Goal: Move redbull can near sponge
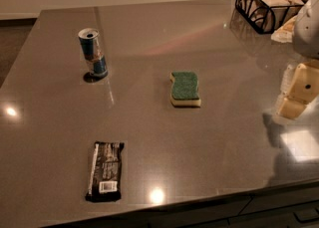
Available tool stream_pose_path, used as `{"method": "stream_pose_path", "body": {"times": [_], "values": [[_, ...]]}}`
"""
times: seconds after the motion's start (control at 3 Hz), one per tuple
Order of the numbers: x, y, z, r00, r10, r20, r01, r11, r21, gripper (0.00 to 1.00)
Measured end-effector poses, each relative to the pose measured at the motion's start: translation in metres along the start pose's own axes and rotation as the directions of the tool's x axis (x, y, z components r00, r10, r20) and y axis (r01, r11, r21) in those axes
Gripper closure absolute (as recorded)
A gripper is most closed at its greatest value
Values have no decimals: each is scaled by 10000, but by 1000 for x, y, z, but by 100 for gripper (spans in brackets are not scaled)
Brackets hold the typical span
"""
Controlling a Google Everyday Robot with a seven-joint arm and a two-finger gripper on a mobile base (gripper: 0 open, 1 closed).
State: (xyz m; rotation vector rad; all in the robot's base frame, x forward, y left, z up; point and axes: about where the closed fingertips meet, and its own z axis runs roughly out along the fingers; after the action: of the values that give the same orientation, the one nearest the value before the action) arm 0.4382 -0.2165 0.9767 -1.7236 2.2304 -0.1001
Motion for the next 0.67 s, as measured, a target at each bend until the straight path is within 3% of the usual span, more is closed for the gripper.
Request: {"method": "stream_pose_path", "body": {"times": [0.33,0.67], "values": [[0,0,0,10000,0,1,0,10000,2,0],[-25,-12,7,9966,-75,816,65,9999,126,0]]}}
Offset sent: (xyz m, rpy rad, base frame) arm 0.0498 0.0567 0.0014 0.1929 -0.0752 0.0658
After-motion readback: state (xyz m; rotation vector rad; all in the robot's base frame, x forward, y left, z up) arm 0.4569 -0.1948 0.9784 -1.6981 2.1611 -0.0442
